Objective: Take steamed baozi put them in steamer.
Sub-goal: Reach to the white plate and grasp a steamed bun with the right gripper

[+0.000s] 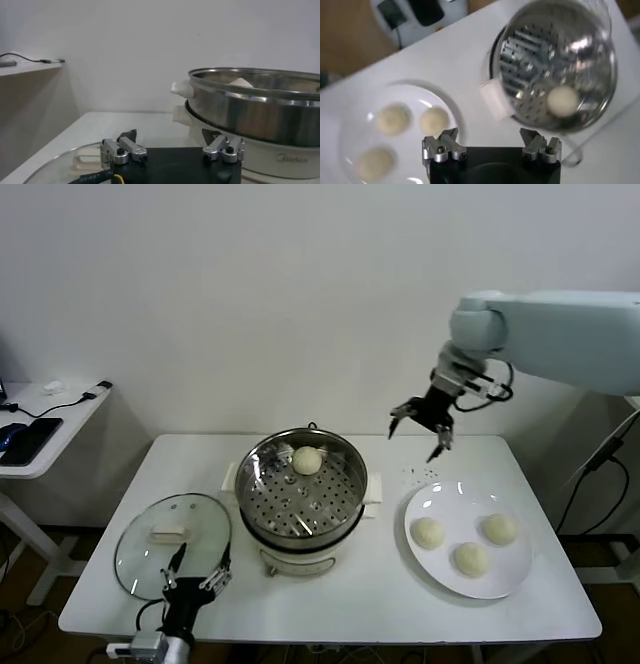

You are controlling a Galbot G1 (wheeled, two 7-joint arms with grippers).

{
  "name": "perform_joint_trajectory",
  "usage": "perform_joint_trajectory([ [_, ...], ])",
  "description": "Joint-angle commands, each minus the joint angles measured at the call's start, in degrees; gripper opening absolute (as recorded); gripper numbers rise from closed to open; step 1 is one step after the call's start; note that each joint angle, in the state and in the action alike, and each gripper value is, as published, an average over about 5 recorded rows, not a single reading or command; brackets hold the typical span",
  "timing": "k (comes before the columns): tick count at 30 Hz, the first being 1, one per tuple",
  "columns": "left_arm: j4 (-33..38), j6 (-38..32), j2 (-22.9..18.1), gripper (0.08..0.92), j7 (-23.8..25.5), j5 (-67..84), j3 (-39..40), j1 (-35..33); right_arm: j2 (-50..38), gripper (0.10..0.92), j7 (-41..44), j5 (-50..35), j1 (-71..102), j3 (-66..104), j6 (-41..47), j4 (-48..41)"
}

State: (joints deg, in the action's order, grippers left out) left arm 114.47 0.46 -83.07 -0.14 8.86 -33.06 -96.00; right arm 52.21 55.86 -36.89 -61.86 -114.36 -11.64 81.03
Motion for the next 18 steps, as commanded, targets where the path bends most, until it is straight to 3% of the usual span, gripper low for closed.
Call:
perform_joint_trajectory([
  [1,-0.2,0.0,0.1,0.823,0.0,0.0,0.0,0.1,-12.0,0.823,-8.5,-8.8,1.8,-5.7,32.7,11.8],
  [8,-0.3,0.0,0.1,0.823,0.0,0.0,-0.1,0.1,-14.0,0.823,-12.0,-5.7,17.7,6.5,36.5,6.5],
  [18,-0.8,-0.1,-0.1,0.823,0.1,-0.2,-0.1,-0.3,-9.7,0.823,-13.0,1.4,35.1,19.8,36.8,-2.8],
])
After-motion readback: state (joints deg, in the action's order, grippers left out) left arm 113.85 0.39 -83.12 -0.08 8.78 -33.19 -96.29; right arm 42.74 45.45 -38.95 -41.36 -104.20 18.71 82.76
